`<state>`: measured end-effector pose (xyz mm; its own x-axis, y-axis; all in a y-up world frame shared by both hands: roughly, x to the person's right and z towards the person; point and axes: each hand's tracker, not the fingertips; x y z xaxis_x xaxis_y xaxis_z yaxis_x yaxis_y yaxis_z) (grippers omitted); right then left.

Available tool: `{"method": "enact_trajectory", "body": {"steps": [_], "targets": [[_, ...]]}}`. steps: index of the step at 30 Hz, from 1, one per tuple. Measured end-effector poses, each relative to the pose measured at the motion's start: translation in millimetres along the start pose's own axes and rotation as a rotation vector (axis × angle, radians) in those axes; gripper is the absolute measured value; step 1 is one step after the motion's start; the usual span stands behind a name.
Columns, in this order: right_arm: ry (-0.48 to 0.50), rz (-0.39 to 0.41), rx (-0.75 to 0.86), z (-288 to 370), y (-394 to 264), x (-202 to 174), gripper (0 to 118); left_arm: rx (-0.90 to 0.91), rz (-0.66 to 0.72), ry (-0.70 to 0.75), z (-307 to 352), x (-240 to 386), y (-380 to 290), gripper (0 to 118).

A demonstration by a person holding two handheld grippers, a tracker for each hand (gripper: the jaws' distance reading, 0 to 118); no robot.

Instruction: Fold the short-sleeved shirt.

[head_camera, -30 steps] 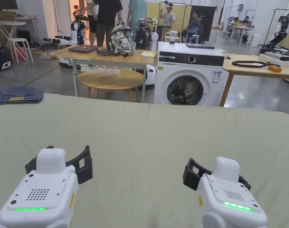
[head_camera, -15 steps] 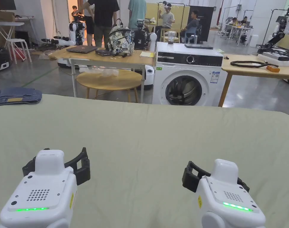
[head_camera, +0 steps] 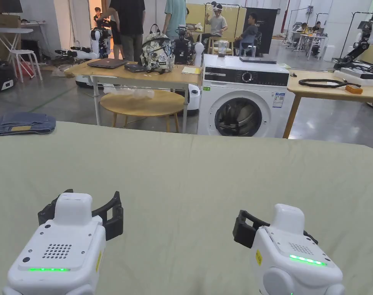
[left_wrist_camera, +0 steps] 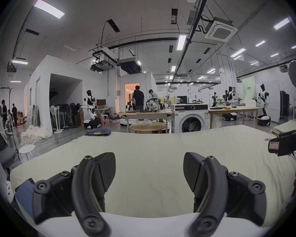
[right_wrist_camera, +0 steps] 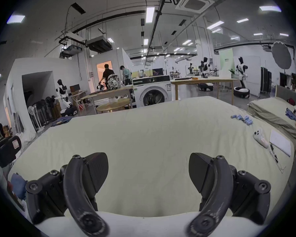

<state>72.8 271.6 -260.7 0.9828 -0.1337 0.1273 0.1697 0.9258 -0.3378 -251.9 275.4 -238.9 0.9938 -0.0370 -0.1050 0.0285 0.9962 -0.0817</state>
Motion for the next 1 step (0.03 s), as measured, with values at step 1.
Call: {"method": "enact_trajectory", "body": {"steps": [1], "targets": [[-0.001,0.012,0.01,-0.3,-1.5,0.1,98,-0.001,0.0,0.0,-0.2,-0.2,-0.5,83]]}}
